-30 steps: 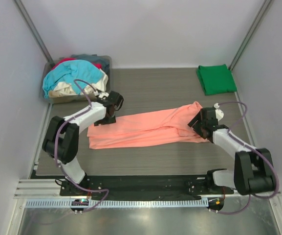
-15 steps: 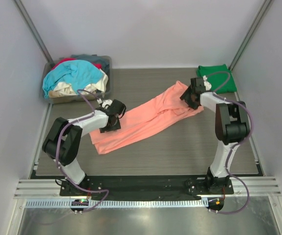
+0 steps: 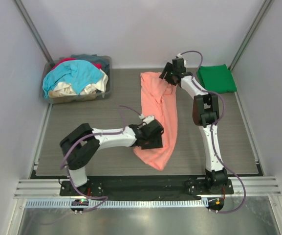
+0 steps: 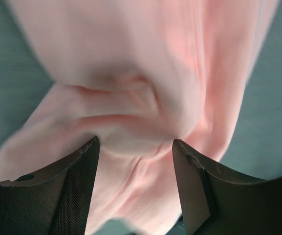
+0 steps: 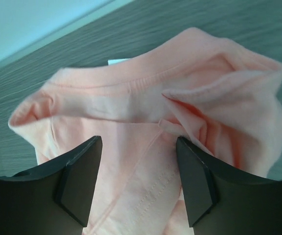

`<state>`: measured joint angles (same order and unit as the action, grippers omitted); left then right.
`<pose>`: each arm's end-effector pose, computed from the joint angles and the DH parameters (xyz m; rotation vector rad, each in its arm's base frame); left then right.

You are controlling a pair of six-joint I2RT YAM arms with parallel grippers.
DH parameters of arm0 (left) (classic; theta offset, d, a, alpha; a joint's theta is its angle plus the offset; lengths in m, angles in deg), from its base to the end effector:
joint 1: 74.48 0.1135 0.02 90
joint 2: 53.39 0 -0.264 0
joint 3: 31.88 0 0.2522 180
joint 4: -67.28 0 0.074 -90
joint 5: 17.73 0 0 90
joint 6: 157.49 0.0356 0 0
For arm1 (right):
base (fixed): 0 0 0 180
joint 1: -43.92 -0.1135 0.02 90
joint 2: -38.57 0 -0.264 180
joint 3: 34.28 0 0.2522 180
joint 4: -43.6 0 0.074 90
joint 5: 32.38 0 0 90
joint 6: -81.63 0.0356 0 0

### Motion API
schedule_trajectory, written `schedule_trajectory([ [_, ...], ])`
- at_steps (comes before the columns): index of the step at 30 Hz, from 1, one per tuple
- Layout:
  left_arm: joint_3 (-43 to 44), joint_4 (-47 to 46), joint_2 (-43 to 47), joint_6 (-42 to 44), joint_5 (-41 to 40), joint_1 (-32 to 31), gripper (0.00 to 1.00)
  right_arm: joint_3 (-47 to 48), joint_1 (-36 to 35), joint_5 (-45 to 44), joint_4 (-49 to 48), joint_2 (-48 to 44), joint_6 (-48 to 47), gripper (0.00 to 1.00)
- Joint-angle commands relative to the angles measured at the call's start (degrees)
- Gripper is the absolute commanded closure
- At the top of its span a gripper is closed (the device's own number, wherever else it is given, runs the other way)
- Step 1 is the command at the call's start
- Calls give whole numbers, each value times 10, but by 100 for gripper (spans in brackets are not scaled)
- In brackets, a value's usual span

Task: Fold and stack the t-shirts
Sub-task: Fold the tshirt

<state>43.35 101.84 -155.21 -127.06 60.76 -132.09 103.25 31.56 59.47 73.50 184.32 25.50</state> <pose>0.1946 -0.2936 0.1636 -0.1151 2.6747 -0.4470 0.5605 0.1240 0.1584 0.4076 2.2416 0.4689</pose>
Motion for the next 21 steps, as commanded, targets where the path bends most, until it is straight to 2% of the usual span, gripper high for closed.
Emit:
schedule_trajectory([
  [1,23,-7,-68,-97,202,-60,37,61,-21,81,67,88,-16,31],
  [4,47,30,-51,-99,193,-78,35,87,-21,69,69,100,-17,30],
  [8,44,55,19,-113,179,-81,34,78,-21,39,69,86,-16,30],
  [12,66,130,105,-107,103,-107,33,52,-21,-4,68,57,-12,29],
  [16,69,218,154,-86,19,-122,31,78,-21,52,66,39,-21,27],
  [21,32,232,191,-29,-67,-129,31,83,-19,81,67,-42,-42,17],
])
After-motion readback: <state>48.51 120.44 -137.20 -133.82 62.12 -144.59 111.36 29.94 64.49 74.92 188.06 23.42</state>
